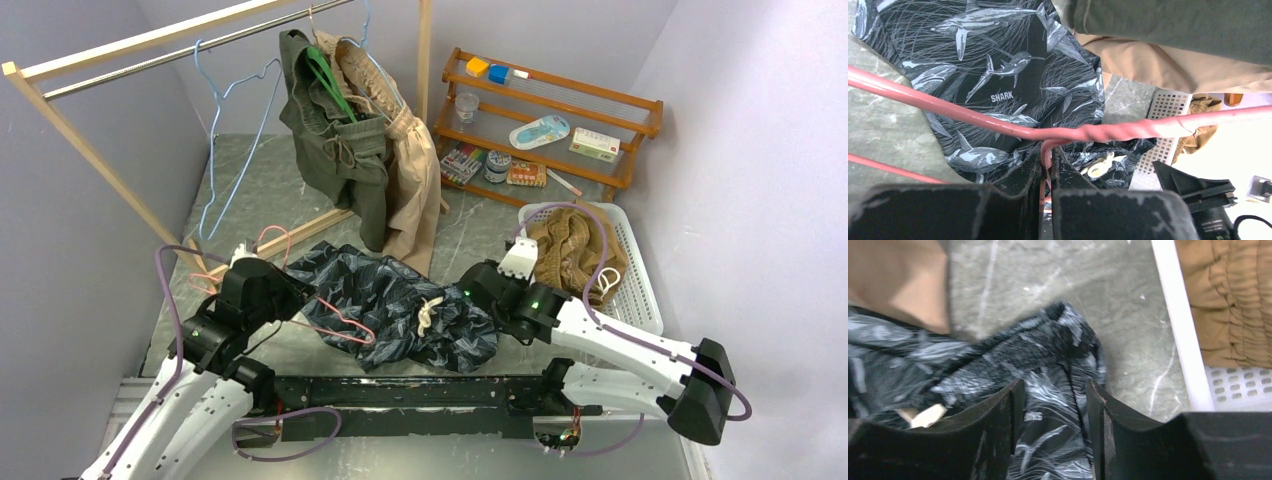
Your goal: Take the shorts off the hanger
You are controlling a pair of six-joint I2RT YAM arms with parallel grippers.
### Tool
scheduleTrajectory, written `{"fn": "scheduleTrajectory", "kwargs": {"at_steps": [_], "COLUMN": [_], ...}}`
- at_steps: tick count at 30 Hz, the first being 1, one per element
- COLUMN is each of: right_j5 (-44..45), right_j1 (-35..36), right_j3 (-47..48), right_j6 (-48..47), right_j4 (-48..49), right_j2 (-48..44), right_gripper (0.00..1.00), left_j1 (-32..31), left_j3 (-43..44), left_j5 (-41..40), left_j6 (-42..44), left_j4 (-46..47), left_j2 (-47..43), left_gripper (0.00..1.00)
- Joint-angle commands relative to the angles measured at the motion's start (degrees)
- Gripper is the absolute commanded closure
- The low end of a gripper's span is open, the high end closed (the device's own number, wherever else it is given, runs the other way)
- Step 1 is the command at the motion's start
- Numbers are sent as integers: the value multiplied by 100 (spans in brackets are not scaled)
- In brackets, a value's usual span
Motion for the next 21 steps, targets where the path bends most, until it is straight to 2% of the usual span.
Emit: {"fn": "scheduleTrajectory", "kwargs": {"at_steps": [1, 4, 8, 13, 16, 21], "right_j5": [-49, -602, -3018, -5618, -5913, -5789], "right_j1": [-26, -26, -22, 112, 556, 1260], "right_j3": [571, 825, 478, -390, -374, 189], "right_j6": [-657, -1721, -3424, -3498, -3557, -4109], "right_j4": [159, 589, 2292, 4663, 5287, 5368], "right_j2": [-119, -210, -538, -282, 387, 1531], "right_gripper": [46, 41, 36, 30, 29, 29], "left_j1": [30, 31, 32, 31, 38, 32], "left_j3": [119, 24, -143, -250, -260, -280], "left_j5": [293, 337, 476, 596, 691, 899], "left_j6": [-85, -283, -526, -680, -703, -470], "left_j4": [272, 312, 452, 598, 618, 868], "left_j2": [-9, -76, -211, -237, -192, -119], "left_gripper": [93, 93, 93, 93, 93, 93]}}
